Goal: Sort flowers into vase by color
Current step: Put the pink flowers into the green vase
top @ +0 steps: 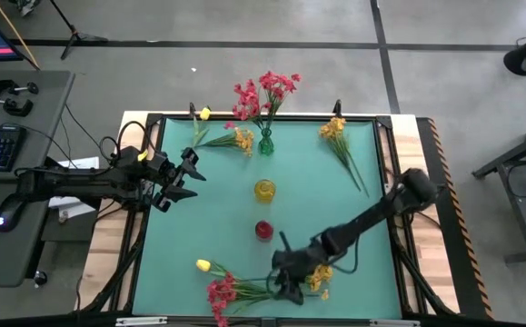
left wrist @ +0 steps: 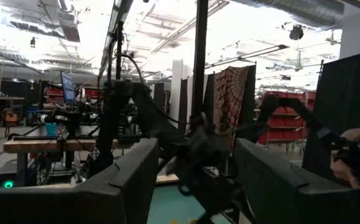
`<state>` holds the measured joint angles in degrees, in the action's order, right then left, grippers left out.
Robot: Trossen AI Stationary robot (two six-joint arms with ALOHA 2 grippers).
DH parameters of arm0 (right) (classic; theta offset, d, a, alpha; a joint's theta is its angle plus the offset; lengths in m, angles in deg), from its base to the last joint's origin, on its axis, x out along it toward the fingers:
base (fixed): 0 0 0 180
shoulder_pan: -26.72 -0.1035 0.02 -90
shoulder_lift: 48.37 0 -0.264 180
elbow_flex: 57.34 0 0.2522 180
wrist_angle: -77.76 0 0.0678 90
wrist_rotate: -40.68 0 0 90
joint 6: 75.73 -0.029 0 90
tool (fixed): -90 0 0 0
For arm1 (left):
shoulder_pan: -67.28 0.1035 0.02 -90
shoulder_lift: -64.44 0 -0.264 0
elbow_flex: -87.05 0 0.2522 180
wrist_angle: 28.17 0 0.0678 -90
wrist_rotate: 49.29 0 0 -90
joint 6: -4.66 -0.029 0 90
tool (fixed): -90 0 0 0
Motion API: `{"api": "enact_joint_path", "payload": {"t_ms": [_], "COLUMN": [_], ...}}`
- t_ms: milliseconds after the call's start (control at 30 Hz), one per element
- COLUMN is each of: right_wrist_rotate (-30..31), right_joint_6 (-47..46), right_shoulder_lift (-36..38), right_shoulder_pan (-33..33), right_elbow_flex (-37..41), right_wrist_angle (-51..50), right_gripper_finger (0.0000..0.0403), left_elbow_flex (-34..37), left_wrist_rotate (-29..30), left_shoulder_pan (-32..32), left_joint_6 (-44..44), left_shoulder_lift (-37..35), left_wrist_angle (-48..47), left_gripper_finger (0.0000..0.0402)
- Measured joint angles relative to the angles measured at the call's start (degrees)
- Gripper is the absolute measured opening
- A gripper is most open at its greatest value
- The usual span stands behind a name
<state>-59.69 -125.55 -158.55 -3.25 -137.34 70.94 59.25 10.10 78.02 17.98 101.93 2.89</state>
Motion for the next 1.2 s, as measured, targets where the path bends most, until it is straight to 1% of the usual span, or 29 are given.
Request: {"api": "enact_joint_path", "payload": {"t_ms": [133, 200, 267, 333, 400, 467, 500, 600, 867, 1200], "right_wrist_rotate": [-1.6, -2.4, -2.3, -1.7, 0.6, 3.0, 3.5, 3.6, 3.4, 8.2], "right_joint_6": [0.1, 2.6, 5.5, 9.0, 11.5, 12.6, 12.7, 12.8, 12.8, 12.6], "right_shoulder_lift": [-4.7, -6.6, -8.4, -9.9, -11.3, -12.5, -13.0, -14.0, -14.3, -14.6], "right_shoulder_pan": [-2.2, -2.8, -3.1, -3.2, -3.2, -3.2, -3.2, -3.2, -3.8, -5.7], "right_elbow_flex": [-6.1, -10.0, -14.2, -18.6, -22.3, -24.9, -25.9, -27.4, -27.5, -27.5], "right_wrist_angle": [-2.4, -7.1, -14.6, -24.9, -34.1, -41.1, -43.0, -43.8, -42.5, -42.0], "right_gripper_finger": [0.0245, 0.0245, 0.0245, 0.0245, 0.0245, 0.0245, 0.0245, 0.0245, 0.0245, 0.0245], "left_elbow_flex": [0.0, 0.0, 0.0, 0.0, 0.0, 0.0, 0.0, 0.0, 0.0, 0.0], "left_wrist_rotate": [0.0, 0.0, 0.0, 0.0, 0.0, 0.0, 0.0, 0.0, 0.0, 0.0], "left_shoulder_pan": [0.0, 0.0, 0.0, 0.0, 0.0, 0.0, 0.0, 0.0, 0.0, 0.0], "left_joint_6": [0.0, 0.0, 0.0, 0.0, 0.0, 0.0, 0.0, 0.0, 0.0, 0.0], "left_shoulder_lift": [0.0, 0.0, 0.0, 0.0, 0.0, 0.0, 0.0, 0.0, 0.0, 0.0], "left_wrist_angle": [0.0, 0.0, 0.0, -0.1, -0.2, -0.4, -0.6, -0.9, -1.6, -1.6], "left_gripper_finger": [0.0202, 0.0202, 0.0202, 0.0202, 0.0202, 0.0202, 0.0202, 0.0202, 0.0202, 0.0202]}}
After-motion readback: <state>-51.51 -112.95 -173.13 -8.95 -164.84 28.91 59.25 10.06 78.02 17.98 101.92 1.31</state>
